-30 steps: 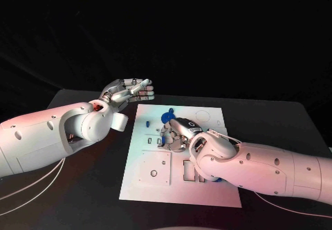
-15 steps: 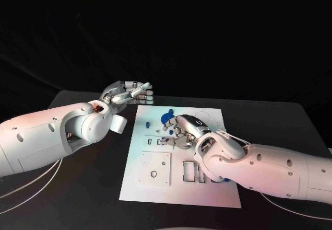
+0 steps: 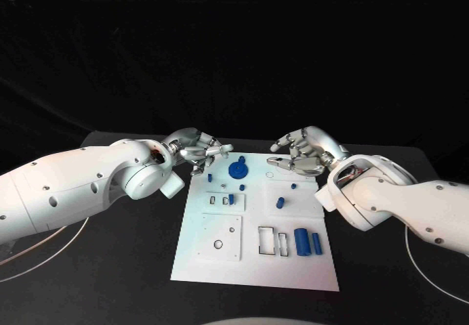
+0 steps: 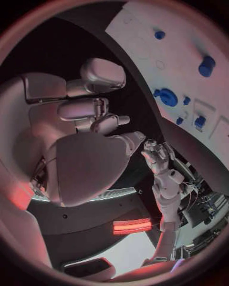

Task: Assemble the parts on the task board

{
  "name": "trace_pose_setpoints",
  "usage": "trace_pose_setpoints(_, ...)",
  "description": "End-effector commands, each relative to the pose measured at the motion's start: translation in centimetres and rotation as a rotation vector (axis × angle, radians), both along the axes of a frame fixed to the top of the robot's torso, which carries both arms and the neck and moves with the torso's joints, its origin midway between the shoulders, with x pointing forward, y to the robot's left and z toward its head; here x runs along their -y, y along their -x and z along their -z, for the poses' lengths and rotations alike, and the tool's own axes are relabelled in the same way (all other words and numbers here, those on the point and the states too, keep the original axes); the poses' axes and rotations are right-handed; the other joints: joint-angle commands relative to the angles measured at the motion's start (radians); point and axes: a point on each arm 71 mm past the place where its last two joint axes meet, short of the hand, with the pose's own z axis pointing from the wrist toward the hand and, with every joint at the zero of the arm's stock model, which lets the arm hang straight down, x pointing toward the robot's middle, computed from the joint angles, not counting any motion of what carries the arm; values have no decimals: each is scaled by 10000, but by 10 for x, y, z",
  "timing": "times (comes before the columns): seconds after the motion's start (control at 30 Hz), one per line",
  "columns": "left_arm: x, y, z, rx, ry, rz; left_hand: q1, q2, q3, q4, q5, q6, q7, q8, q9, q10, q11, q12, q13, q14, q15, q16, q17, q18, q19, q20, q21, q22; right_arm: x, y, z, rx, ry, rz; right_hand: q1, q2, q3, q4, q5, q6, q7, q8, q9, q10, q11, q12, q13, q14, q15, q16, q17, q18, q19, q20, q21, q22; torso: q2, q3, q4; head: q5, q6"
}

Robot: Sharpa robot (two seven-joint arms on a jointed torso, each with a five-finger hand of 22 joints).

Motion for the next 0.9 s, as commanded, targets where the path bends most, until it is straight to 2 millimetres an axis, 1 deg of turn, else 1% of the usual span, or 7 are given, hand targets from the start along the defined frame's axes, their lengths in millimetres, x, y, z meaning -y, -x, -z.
trace_pose_setpoints(0.03,7,1,6,-704,-3261,734,-99,332,-517,28,-191,-255,21,159,678,166,-43,1820,1911,1055,-17,235,2649,-225,56,-15,920,1202,10,-2,0,-684,-437,72,30,-149,29,7,97,-280,26,24,21,-129,23,-66,-60,863,85,-48,1990,160,-89,0,-68,-11,-114,33,-36,15,-50)
trace_pose_setpoints(0.17,17,-1,1,-1101,-4671,1028,-244,483,-733,28,-746,-539,94,148,984,-39,19,1935,2021,1055,48,235,2649,-224,-70,34,1079,1404,26,-8,-1,-786,-321,461,14,-184,13,18,101,-396,45,47,32,-160,41,-86,-99,864,98,-48,1994,159,-87,9,-79,-11,-139,72,-42,47,-68)
trace_pose_setpoints(0.33,27,-6,0,-1364,-5659,952,-185,466,-727,29,-517,-640,122,171,1157,-380,51,1557,1612,1041,80,198,2595,-154,-342,74,903,1124,37,-11,0,-883,-213,746,5,-193,6,21,96,-437,52,57,36,-162,47,-85,-104,868,103,-42,2010,157,-82,13,-73,-4,-161,94,-3,-6,-82)
trace_pose_setpoints(0.47,35,-10,2,-1695,-6410,961,20,564,-728,33,123,-751,139,140,1325,-670,69,1238,1255,1025,96,158,2536,-129,-471,97,895,1123,42,-14,0,-953,-139,900,4,-192,6,22,99,-442,53,59,37,-161,47,-84,-103,870,104,-39,2018,156,-80,13,-71,-2,-148,100,6,15,-112)
trace_pose_setpoints(0.57,39,-11,4,-1899,-6784,1023,12,623,-728,28,160,-913,189,28,1332,-825,112,1077,1100,1029,129,169,2554,-132,-504,122,903,1162,44,-16,1,-1009,-85,987,-3,-191,5,25,110,-451,54,67,41,-164,48,-86,-110,869,106,-41,2014,154,-75,15,-65,4,-137,115,-3,42,-145)
trace_pose_setpoints(0.7,46,-14,9,-2158,-7219,1146,-51,691,-735,34,77,-1265,327,-289,1222,-1516,233,113,73,1019,223,145,2520,-131,-558,200,895,1198,49,-21,2,-1059,-60,1171,-42,-199,4,28,207,-535,64,245,115,-883,58,-809,-1009,724,122,-235,1548,279,-368,39,-654,-399,-135,95,-6,35,-199)
trace_pose_setpoints(0.9,52,-15,13,-2384,-7602,1415,-27,846,-734,27,32,-1642,494,-886,724,-1491,366,82,-14,1055,334,235,2649,-203,-327,314,1168,1683,58,-28,1,-909,-91,1517,39,-213,72,18,354,-800,86,380,141,-1351,77,-1395,-1740,620,133,-379,1257,337,-519,50,-981,-597,-119,89,-17,66,-254)
